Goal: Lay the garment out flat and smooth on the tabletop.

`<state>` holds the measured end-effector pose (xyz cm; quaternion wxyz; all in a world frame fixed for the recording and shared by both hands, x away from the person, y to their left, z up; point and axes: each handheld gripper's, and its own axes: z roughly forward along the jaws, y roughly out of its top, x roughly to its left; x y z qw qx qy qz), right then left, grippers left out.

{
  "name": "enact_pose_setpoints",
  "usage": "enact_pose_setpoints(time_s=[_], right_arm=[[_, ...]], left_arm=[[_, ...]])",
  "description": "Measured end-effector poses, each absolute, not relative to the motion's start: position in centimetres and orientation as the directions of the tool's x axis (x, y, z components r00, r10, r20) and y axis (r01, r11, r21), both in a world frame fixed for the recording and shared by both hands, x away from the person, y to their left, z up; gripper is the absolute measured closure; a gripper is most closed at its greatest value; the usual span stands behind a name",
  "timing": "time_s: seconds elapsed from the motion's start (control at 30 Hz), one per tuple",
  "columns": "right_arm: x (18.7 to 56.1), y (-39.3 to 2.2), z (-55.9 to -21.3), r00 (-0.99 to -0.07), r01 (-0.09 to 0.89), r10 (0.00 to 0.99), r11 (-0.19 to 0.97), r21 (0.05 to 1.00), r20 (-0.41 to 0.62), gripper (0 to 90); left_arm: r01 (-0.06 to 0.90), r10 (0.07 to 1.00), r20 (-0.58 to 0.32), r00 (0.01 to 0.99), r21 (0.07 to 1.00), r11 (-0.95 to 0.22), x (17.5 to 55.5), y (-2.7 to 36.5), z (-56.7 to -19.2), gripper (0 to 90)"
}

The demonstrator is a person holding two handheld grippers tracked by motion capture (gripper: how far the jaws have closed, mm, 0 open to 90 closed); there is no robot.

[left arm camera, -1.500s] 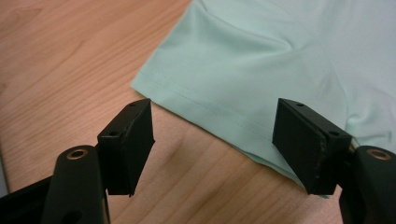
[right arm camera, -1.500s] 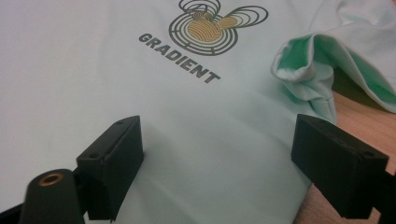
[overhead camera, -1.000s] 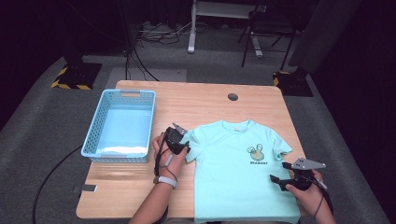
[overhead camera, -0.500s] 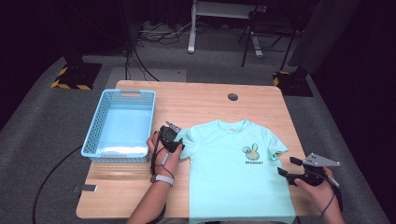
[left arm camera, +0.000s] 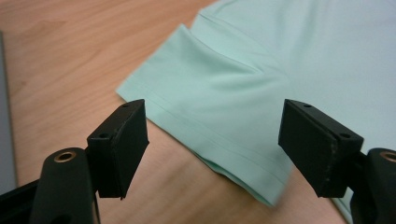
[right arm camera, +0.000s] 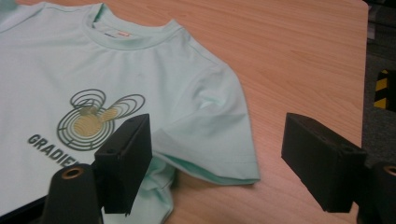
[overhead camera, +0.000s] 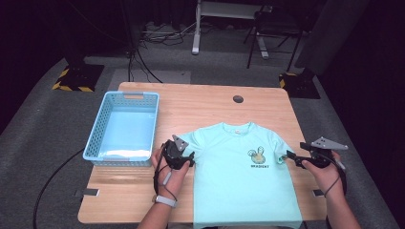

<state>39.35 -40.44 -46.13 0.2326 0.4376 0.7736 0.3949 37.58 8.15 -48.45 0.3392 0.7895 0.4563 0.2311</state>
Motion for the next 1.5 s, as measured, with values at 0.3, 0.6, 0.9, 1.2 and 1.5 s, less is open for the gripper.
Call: enact_pose_setpoints(time_s=[0.3,0.6,0.9,1.2,1.5], right_arm=[[41.8,-41.8,-47.5,-0.465,0.536,0.885,0.279,0.797,0.003,23.7],[43.7,-42.7,-49.9,-0.461,0.606,0.887,0.334,0.722,-0.023,22.6],[45.2,-45.4,-49.1,-0.373,0.604,0.912,0.377,0.702,-0.169,27.4],[44.0,-43.8,-49.1,-0.459,0.585,0.884,0.378,0.718,-0.091,25.8],[43.2,-44.7,-48.4,-0.379,0.537,0.918,0.318,0.781,-0.113,23.4]], left_arm=[[0.555,0.831,0.051,0.553,0.722,-0.413,34.7,6.2,-49.9,23.9],[0.564,0.844,0.034,0.535,0.729,-0.387,34.4,6.8,-50.4,24.4],[0.575,0.846,0.018,0.532,0.726,-0.377,34.4,6.9,-50.4,24.5],[0.577,0.845,0.013,0.534,0.725,-0.376,34.6,6.8,-50.4,24.4],[0.534,0.831,0.083,0.55,0.73,-0.426,33.9,6.2,-49.9,23.3]])
